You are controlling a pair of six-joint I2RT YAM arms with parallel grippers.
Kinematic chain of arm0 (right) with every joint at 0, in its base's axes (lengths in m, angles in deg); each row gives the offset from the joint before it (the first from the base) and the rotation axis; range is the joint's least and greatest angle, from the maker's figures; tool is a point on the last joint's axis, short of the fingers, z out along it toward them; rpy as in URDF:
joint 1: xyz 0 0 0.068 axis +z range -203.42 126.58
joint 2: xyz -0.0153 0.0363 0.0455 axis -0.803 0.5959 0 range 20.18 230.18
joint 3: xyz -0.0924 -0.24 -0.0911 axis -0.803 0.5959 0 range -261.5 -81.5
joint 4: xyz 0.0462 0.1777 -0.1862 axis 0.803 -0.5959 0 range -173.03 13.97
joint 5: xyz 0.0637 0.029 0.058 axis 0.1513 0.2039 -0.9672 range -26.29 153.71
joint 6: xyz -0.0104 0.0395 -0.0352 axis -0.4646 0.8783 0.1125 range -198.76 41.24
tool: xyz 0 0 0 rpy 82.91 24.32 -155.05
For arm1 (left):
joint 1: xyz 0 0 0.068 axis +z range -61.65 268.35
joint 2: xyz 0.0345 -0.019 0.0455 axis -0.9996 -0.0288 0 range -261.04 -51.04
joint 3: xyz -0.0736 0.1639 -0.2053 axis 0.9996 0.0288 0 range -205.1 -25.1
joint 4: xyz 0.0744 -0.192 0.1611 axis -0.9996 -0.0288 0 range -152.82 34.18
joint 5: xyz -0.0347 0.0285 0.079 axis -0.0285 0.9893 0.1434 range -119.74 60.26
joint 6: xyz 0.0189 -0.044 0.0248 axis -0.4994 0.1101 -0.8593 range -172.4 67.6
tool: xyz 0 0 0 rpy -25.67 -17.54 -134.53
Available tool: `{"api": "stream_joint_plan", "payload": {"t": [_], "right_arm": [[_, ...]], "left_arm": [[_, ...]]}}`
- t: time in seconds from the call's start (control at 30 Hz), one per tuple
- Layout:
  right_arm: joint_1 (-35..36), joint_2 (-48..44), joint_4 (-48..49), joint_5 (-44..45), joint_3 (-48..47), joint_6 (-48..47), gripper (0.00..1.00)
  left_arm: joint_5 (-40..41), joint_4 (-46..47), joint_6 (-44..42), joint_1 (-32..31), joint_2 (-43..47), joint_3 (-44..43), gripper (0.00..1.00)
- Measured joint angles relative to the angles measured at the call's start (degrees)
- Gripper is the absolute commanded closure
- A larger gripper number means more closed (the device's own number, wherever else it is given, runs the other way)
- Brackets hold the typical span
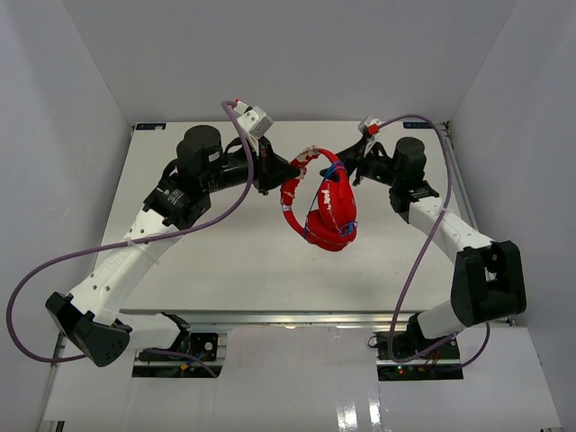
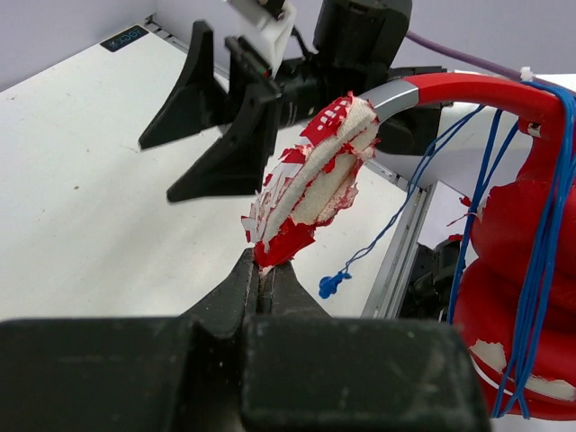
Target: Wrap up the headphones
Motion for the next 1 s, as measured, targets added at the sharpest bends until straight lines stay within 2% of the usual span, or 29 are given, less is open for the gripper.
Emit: {"api": "stream_joint_plan", "payload": {"t": [0.17, 0.27, 0.43, 0.57, 0.67, 0.8, 0.83, 0.87, 0.9, 1.0], "right_arm": [[-8.65, -0.19, 1.31, -7.39, 0.06, -2.66, 0.23], [-10.61, -2.90, 2.15, -15.25, 2.85, -7.22, 0.22], [-9.93, -9.94, 3.87, -26.10, 9.72, -13.22, 0.22], [-9.34, -11.56, 4.39, -31.32, 10.40, -15.38, 0.21], [-7.81, -12.13, 3.23, -32.57, 10.34, -17.05, 0.19], [-2.39, -12.48, 0.05, -30.23, 9.82, -18.47, 0.22], [-0.73, -12.48, -0.41, -29.52, 9.74, -18.46, 0.24], [0.80, -12.48, -0.64, -28.63, 9.71, -18.32, 0.38], [2.09, -12.48, -0.81, -27.76, 9.70, -18.17, 0.56], [4.70, -12.38, -1.58, -25.86, 9.58, -17.61, 0.87]], "left_arm": [[0.89, -0.56, -0.58, 0.00, -0.01, 0.00, 1.00], [1.57, -0.89, -0.91, 0.00, 0.00, 0.00, 1.00], [2.77, -0.90, -1.31, 0.00, -0.01, 0.00, 1.00], [3.32, -0.92, -1.61, 0.00, -0.01, -0.02, 1.00], [3.47, -0.92, -1.68, 0.00, -0.01, -0.02, 1.00], [3.51, -0.92, -1.70, 0.00, -0.01, -0.04, 1.00], [3.51, -0.92, -1.70, 0.00, -0.01, -0.04, 1.00], [3.50, -0.92, -1.69, 0.00, 0.00, -0.04, 1.00], [3.50, -0.92, -1.68, 0.00, 0.00, -0.05, 1.00], [3.74, -0.92, -1.68, 0.00, 0.00, -0.07, 1.00]]}}
